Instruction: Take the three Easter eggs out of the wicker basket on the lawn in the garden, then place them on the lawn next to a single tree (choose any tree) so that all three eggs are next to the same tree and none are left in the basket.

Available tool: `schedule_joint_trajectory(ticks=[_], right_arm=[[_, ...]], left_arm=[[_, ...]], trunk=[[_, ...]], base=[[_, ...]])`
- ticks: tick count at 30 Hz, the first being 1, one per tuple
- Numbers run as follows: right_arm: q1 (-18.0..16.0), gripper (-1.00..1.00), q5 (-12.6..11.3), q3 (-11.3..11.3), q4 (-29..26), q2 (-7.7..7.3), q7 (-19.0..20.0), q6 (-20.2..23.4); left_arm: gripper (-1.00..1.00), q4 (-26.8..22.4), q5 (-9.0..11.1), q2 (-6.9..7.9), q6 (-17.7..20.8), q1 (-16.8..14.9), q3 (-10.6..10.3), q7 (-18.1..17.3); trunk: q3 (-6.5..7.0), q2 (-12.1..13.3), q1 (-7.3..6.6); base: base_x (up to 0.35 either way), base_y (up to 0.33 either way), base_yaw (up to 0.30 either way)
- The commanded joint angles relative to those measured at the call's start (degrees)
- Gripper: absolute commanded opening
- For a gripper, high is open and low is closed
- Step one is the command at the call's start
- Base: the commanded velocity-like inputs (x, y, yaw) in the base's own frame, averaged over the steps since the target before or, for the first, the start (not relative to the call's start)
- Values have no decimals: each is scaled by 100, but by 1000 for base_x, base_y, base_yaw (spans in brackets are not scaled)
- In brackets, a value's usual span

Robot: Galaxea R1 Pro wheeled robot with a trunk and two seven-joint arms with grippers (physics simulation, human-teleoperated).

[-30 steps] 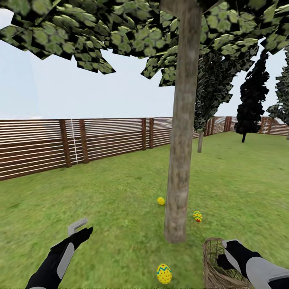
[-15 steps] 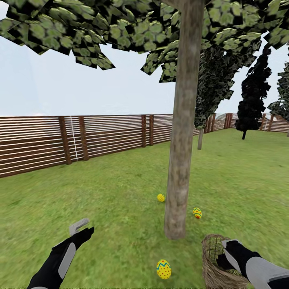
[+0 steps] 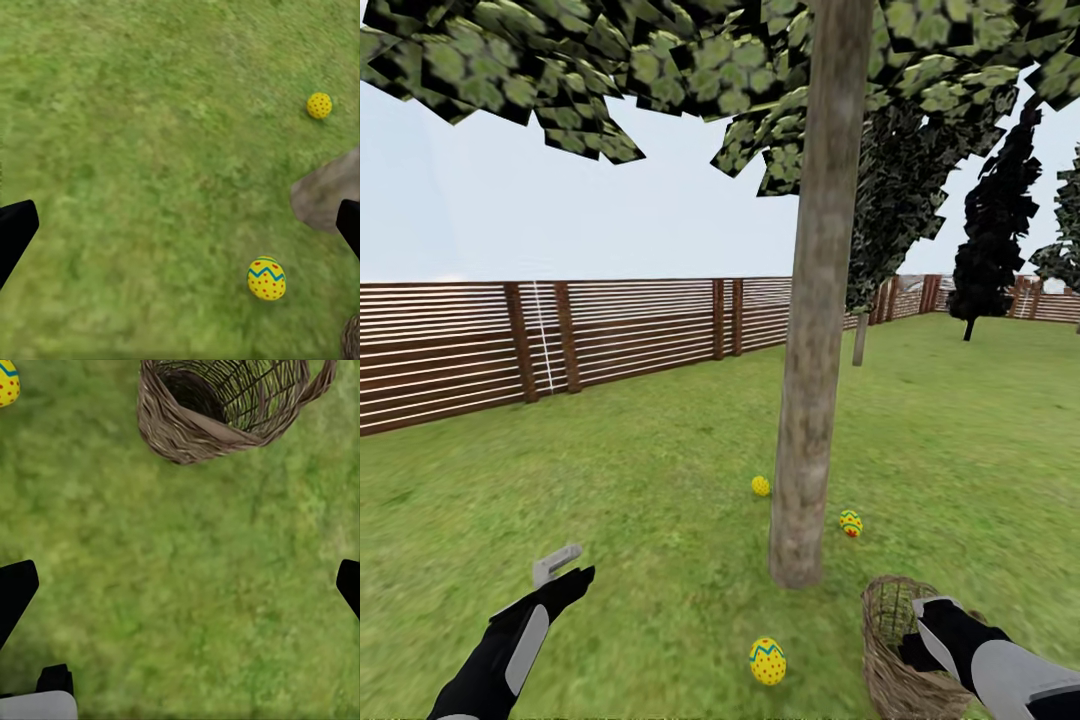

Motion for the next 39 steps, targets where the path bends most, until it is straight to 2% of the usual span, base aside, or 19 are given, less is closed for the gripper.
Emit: schedule_joint_trajectory(ticks=[1, 27, 29, 31, 32, 33, 35, 36, 39], right_arm=[[1, 100, -55, 41, -11, -2, -23, 34], [1, 100, -50, 42, -5, 4, -23, 28], [1, 100, -48, 45, -5, 93, -25, 37], [1, 100, -36, 45, 100, 272, -41, 22], [1, 100, -33, 47, 175, 307, -44, 9], [1, 100, -24, 49, 465, 373, -51, -92], [1, 100, -17, 50, 738, 396, -55, -345], [1, 100, -10, 51, 903, 396, -56, -637], [89, 100, -11, 51, 1053, 366, -46, -946]], left_arm=[[100, -9, 61, 0, 30, 1, -1, 32], [100, 11, 59, -7, 34, 2, -3, 32], [100, 119, 62, -13, 39, 1, -16, 32], [100, 166, 61, -51, 45, 3, -25, 36], [100, 174, 60, -67, 48, 2, -26, 36], [100, 203, 54, -118, 55, 1, -28, 30], [100, 308, 48, -142, 66, 0, -27, 27], [100, 546, 44, -135, 119, 0, -31, 20], [100, 1200, 40, -45, 329, 0, -18, -221]], trunk=[[-7, -5, 2], [-59, -5, 2], [-59, -5, 2], [-59, -5, 2], [-59, -5, 2], [-59, -5, 2], [-59, -5, 2], [-59, -5, 2], [-59, -5, 2]], base=[[0, 0, 0], [0, 0, 0], [0, 0, 0], [0, 0, 0], [0, 0, 0], [0, 0, 0], [0, 0, 0], [0, 0, 0], [0, 0, 0]])
